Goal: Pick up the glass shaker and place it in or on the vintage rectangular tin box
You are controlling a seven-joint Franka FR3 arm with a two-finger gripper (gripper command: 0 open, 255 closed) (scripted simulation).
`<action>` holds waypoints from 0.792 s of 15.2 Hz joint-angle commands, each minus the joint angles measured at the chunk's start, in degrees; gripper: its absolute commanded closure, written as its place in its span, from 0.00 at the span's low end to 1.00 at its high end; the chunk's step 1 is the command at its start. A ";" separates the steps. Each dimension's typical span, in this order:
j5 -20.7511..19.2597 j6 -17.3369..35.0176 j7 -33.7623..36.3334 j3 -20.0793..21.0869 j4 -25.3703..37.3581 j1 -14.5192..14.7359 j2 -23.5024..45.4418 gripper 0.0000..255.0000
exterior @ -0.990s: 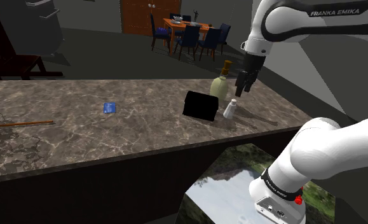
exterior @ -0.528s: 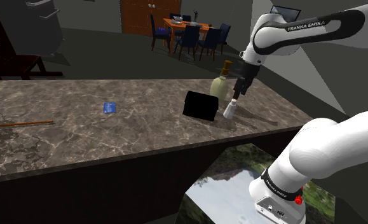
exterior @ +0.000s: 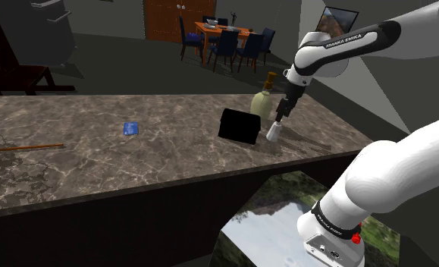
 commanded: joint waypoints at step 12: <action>0.41 4.22 -0.48 -0.71 -2.21 0.35 2.06 1.00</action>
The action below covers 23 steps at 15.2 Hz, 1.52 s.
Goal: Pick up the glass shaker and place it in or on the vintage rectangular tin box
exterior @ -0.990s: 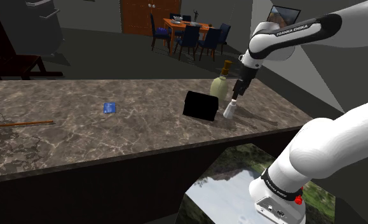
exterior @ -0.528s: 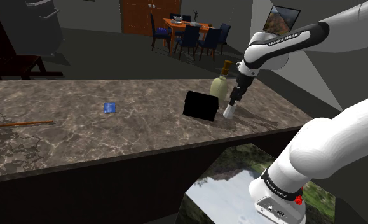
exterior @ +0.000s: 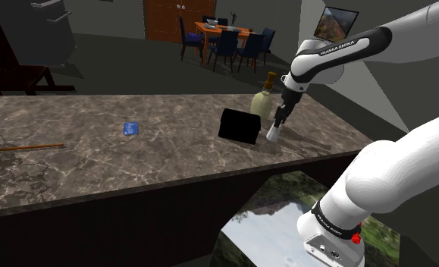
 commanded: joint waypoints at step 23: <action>-0.61 -12.28 1.78 2.54 6.78 -0.56 -5.72 1.00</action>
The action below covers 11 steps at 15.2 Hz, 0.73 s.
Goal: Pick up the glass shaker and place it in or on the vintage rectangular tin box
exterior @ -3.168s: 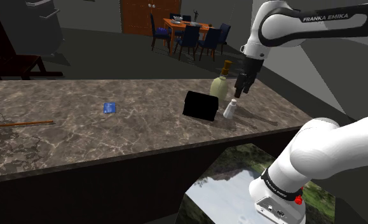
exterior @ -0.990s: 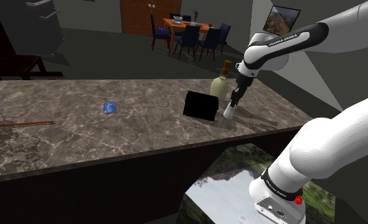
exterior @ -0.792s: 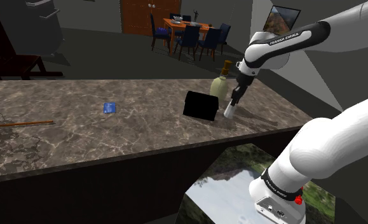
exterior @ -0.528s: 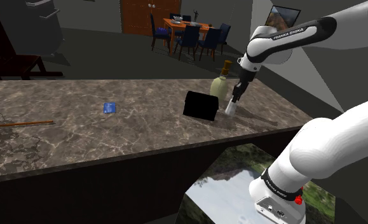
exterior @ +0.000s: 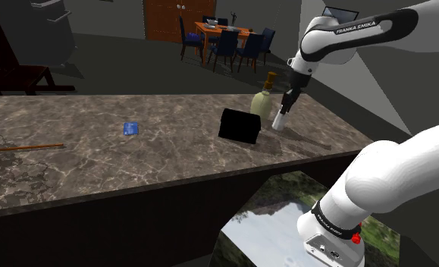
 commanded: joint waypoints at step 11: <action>0.44 -9.71 0.91 1.82 7.35 0.17 -2.40 1.00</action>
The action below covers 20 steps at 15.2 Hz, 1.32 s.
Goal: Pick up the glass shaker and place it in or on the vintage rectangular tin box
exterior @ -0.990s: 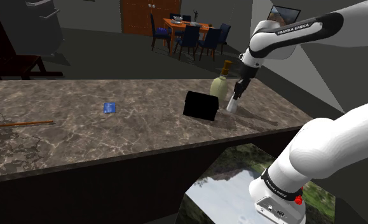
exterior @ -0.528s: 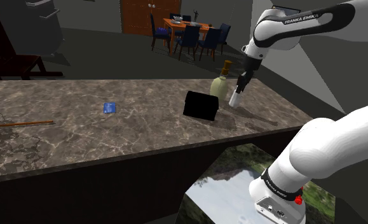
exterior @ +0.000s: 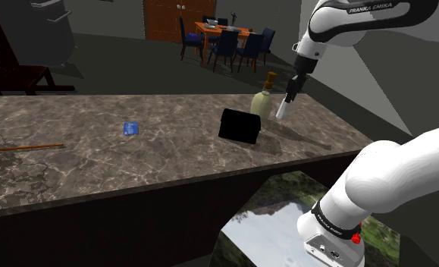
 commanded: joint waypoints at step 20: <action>8.33 -8.70 11.61 8.85 21.24 7.47 12.91 1.00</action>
